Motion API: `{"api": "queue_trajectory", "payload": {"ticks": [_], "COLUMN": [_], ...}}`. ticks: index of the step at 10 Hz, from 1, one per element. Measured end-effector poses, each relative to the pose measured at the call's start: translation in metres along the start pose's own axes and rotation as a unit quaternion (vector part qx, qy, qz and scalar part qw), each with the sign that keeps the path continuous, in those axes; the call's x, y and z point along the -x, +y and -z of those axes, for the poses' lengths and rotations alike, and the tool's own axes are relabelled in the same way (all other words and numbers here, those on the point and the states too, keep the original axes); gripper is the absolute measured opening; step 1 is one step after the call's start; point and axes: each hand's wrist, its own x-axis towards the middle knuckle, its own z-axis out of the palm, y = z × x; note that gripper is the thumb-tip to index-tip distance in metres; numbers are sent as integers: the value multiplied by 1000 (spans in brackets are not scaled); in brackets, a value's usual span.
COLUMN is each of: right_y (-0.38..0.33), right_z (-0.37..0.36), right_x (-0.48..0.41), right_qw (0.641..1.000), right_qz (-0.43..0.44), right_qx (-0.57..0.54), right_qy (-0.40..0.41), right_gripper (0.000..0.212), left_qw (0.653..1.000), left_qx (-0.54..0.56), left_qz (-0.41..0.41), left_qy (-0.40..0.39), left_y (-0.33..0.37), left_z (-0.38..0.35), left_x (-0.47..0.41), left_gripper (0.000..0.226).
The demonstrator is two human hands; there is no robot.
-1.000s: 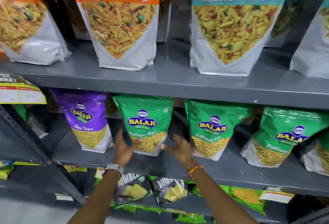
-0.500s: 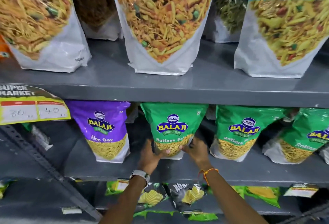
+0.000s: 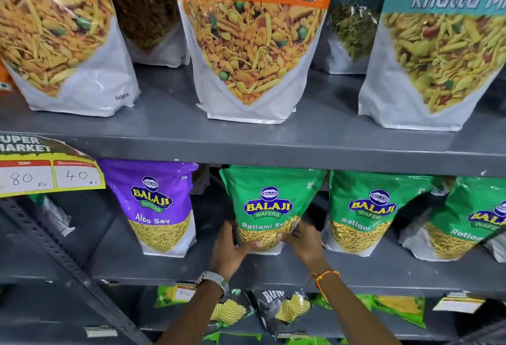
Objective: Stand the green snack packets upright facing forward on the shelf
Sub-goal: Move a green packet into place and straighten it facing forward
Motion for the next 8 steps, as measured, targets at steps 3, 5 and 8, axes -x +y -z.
{"api": "queue_trajectory", "payload": {"ticks": [3,5,8], "right_y": [2,5,-6], "right_z": [-2,-2,-2], "right_x": [5,1,25], "right_qw": [1000,1000,999], "right_qz": [2,-5,1], "right_qx": [-13,-3,-36], "right_qy": [-5,-12,-22], "right_gripper": [36,39,50], "left_qw": [1000,1000,999], "left_qx": [28,14,12], "left_qz": [-7,-19,-32], "left_qy": [3,0,3], "left_y": [3,5,-10], "left_z": [-4,-2,0], "left_x": [4,1,5], "left_gripper": [68,69,91]}}
